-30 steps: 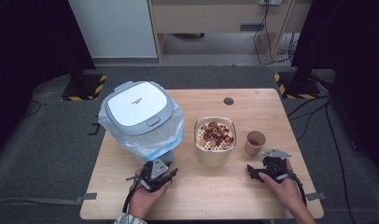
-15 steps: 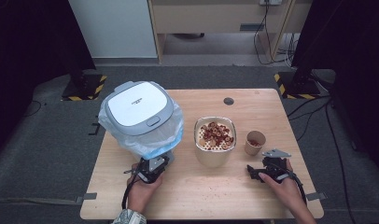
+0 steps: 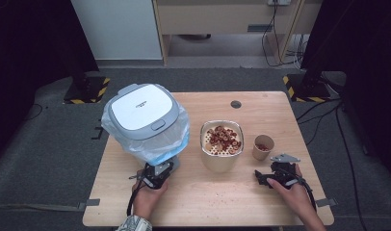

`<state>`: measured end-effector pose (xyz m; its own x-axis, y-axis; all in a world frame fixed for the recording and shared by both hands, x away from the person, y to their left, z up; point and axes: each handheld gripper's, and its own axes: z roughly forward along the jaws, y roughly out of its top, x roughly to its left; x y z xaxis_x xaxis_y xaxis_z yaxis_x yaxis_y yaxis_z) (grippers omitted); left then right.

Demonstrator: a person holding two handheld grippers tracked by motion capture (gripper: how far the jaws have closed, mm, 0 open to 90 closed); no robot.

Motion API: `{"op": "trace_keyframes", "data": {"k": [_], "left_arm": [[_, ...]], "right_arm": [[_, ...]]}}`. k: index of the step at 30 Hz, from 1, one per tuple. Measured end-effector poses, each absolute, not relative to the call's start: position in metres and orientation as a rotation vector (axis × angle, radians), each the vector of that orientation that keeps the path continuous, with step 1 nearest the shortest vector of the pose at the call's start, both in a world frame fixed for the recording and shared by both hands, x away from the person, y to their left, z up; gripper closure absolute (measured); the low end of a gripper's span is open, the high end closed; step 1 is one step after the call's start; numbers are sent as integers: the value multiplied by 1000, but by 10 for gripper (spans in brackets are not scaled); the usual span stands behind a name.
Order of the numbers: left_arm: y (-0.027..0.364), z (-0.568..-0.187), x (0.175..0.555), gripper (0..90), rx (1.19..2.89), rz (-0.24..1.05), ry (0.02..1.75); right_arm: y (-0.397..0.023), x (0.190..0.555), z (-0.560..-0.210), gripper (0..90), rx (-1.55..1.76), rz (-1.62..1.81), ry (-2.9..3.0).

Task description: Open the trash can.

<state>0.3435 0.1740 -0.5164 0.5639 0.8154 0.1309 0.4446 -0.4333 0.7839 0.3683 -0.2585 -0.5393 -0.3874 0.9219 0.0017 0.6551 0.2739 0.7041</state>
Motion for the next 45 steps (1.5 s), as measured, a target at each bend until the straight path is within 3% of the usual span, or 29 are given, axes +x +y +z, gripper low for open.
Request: {"op": "trace_keyframes", "data": {"k": [45], "left_arm": [[171, -526, 346, 895, 2092, 637, 1051]], "right_arm": [[-269, 368, -526, 57, 1412, 914, 2151]]}}
